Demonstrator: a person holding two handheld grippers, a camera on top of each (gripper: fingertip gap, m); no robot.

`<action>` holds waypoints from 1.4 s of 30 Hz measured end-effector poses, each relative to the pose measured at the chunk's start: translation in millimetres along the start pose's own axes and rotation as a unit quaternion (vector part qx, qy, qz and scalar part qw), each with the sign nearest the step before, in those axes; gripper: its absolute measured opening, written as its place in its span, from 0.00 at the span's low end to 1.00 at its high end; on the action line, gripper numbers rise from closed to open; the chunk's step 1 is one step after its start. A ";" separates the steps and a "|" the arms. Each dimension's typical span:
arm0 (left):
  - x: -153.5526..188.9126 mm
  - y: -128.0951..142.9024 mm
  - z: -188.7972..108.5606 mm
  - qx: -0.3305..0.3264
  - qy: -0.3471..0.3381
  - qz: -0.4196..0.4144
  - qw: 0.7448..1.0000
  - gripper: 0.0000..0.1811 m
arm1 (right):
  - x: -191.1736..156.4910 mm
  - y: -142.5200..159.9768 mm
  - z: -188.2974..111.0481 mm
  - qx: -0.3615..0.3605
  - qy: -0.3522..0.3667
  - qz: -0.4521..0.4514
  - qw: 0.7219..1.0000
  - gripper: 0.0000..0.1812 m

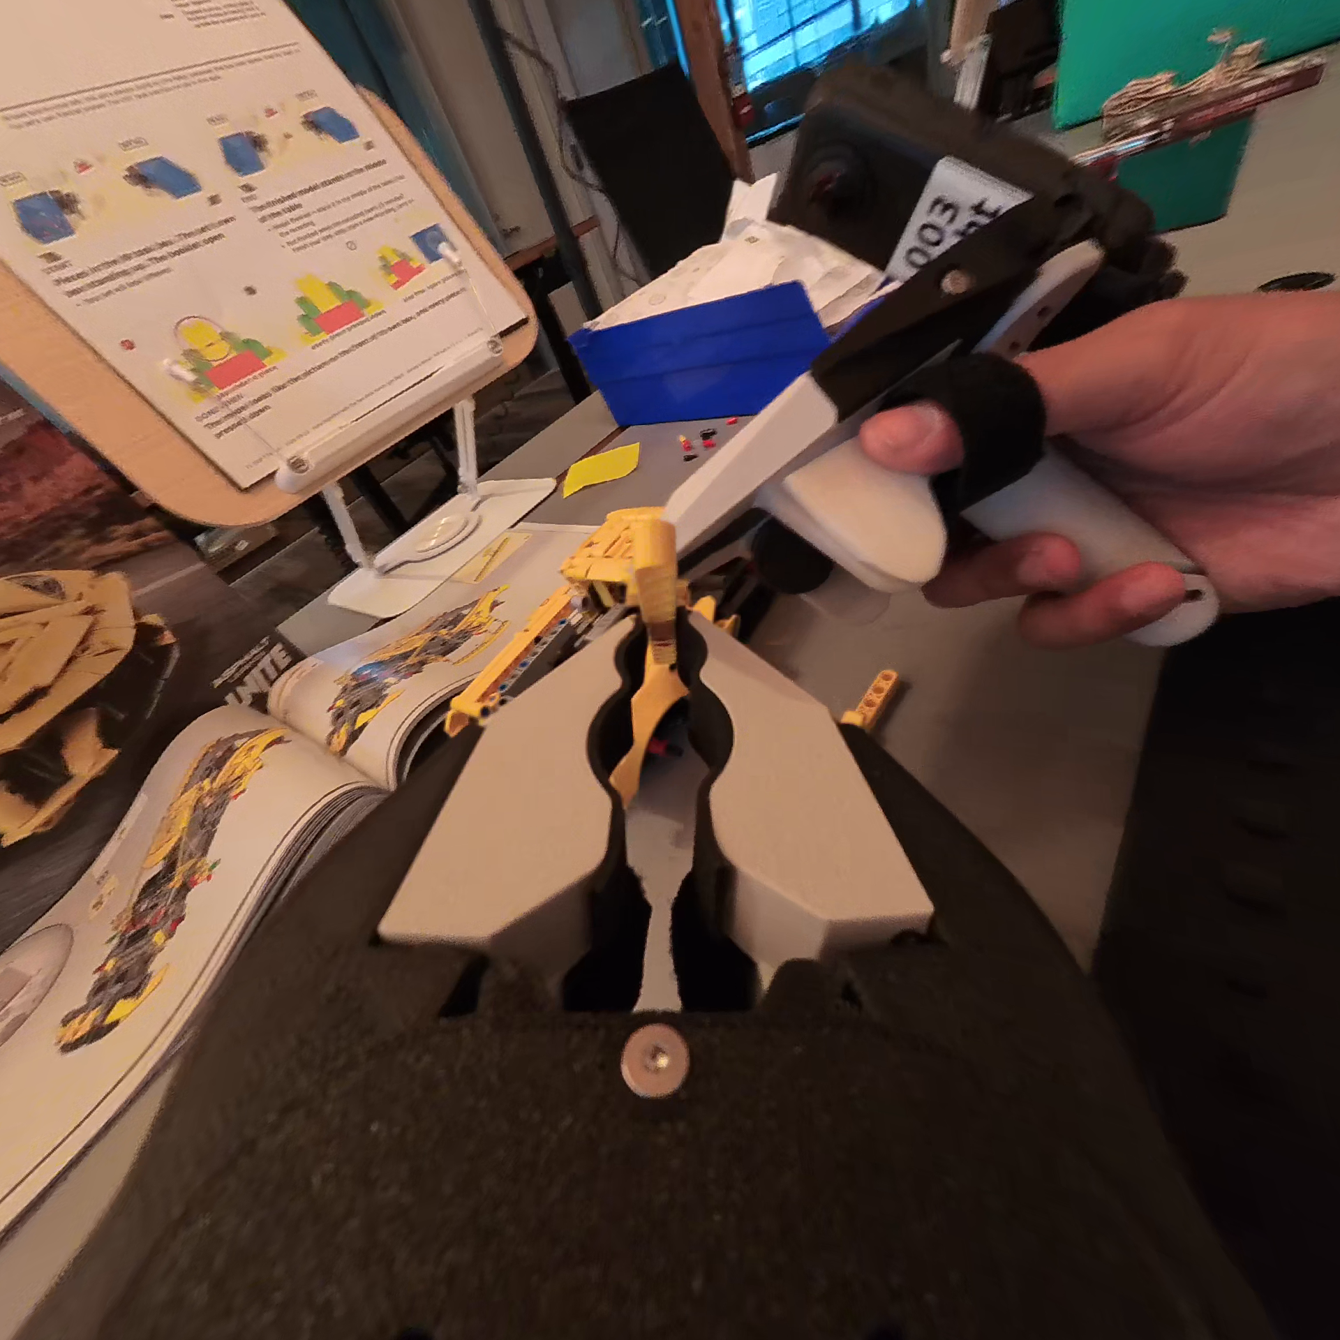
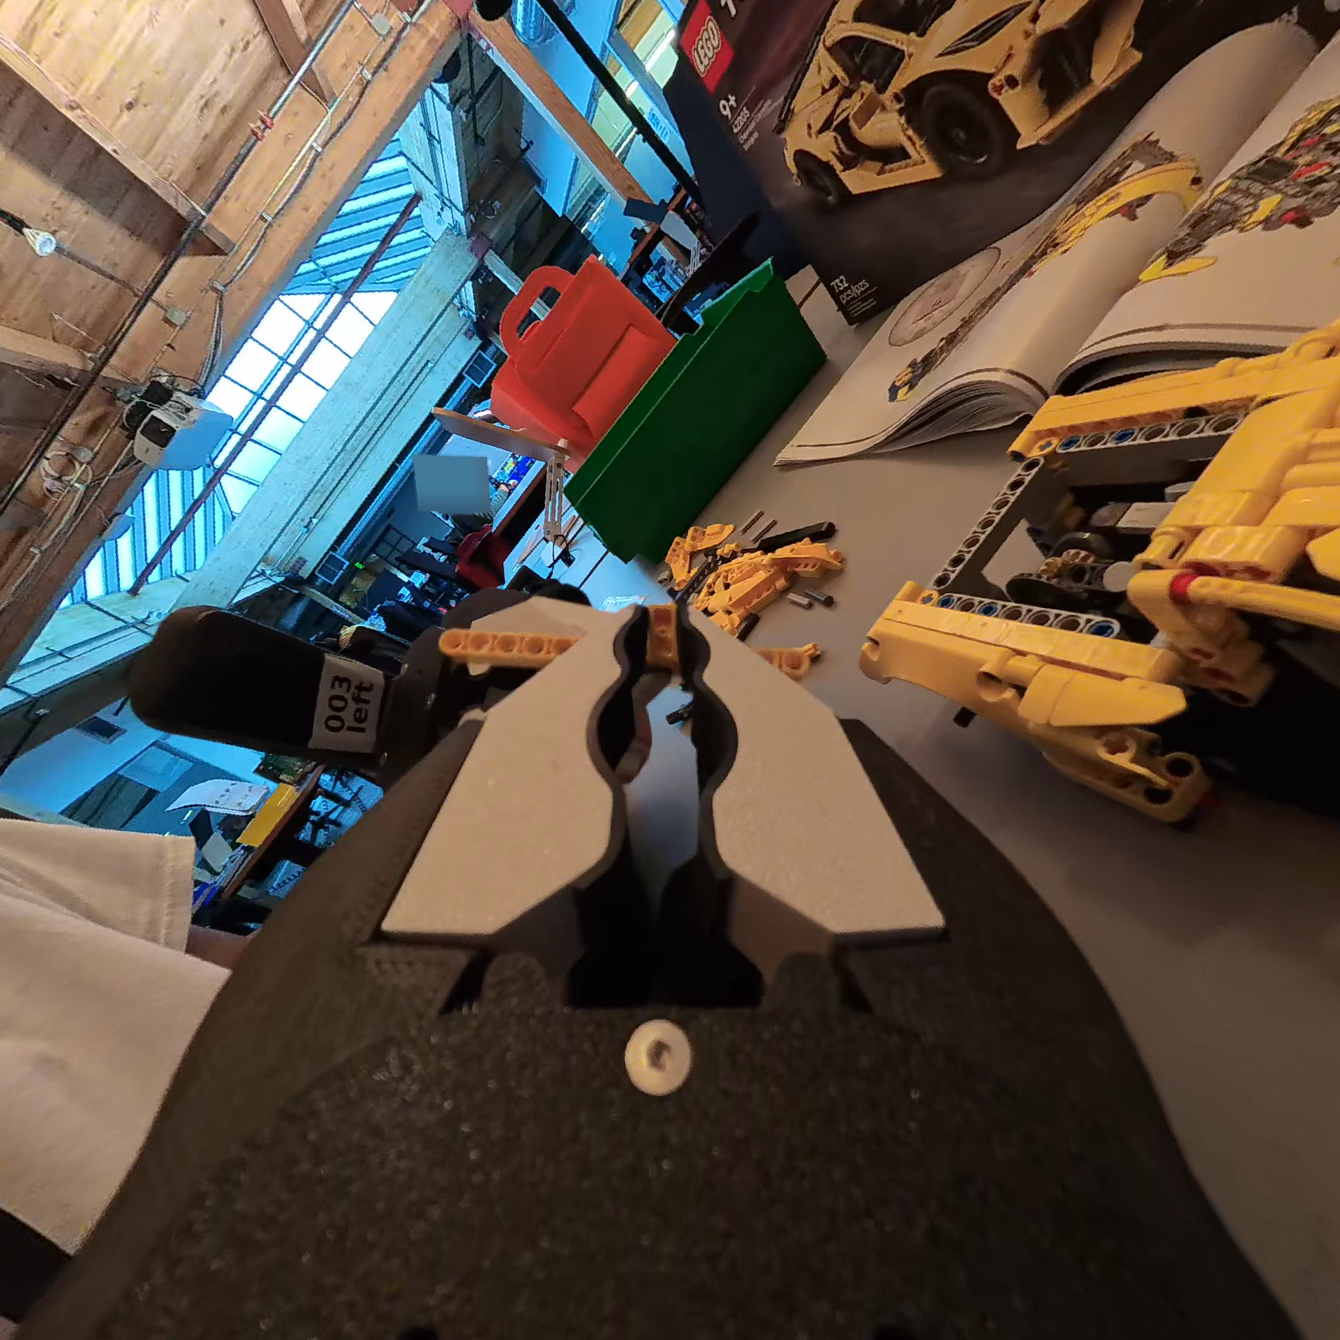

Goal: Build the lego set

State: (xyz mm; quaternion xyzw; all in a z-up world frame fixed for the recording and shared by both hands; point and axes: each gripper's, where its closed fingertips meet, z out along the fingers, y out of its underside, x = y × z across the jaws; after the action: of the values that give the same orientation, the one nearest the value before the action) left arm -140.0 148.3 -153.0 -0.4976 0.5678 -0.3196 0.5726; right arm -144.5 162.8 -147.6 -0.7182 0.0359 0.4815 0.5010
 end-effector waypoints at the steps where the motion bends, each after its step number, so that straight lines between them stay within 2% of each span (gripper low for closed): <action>1: -3.2 1.8 -0.3 -0.003 -0.006 -0.003 1.000 0.04 | 0.8 -0.4 -1.3 0.001 0.002 -0.002 1.000 0.03; 5: 0.3 -0.1 -0.8 0.006 0.015 -0.028 0.999 0.04 | 0.7 -1.6 -5.4 0.010 -0.009 0.013 1.000 0.03; 8: 17.4 -7.7 0.0 0.023 0.047 -0.002 0.999 0.04 | -2.1 -4.9 -5.0 0.018 -0.022 0.021 0.999 0.04; 11: 26.2 -14.6 -0.7 0.042 0.049 0.041 0.997 0.04 | -12.7 -5.1 -0.7 0.021 -0.041 0.011 0.999 0.03; 17: 22.9 -12.2 0.7 0.027 0.015 0.089 0.996 0.04 | -14.4 7.0 4.2 -0.022 -0.017 -0.038 0.999 0.03; 21: 13.9 -2.2 3.5 -0.006 -0.009 0.091 0.996 0.04 | -13.6 3.3 0.0 -0.021 -0.006 -0.047 0.999 0.03; 31: -2.7 8.5 2.3 -0.032 -0.027 0.030 0.999 0.04 | -10.2 -9.0 -11.1 0.002 -0.018 -0.040 0.999 0.03; 34: -11.1 6.8 -2.3 -0.012 -0.014 -0.042 0.999 0.04 | 5.5 -0.9 -30.3 -0.047 0.017 -0.101 0.994 0.03; 36: 2.6 8.3 -1.7 0.004 0.060 -0.104 0.993 0.04 | 28.8 22.1 -53.1 -0.160 0.072 -0.184 0.967 0.03; 39: 33.2 25.0 2.0 -0.059 0.170 -0.172 0.969 0.04 | 74.3 56.2 -104.9 -0.337 0.176 -0.323 0.866 0.04; 41: 47.7 20.0 1.8 -0.052 0.203 -0.165 0.964 0.04 | 85.5 72.4 -129.3 -0.406 0.193 -0.358 0.818 0.04; 42: 53.6 20.0 2.1 -0.053 0.212 -0.155 0.963 0.04 | 88.2 76.7 -135.5 -0.417 0.195 -0.365 0.809 0.04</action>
State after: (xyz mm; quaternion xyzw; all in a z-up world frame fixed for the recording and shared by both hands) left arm -133.9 104.9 -189.8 -0.5305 0.6080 -0.4719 0.3551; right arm -49.5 60.6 -259.6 -0.8971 -0.3366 0.0814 0.2744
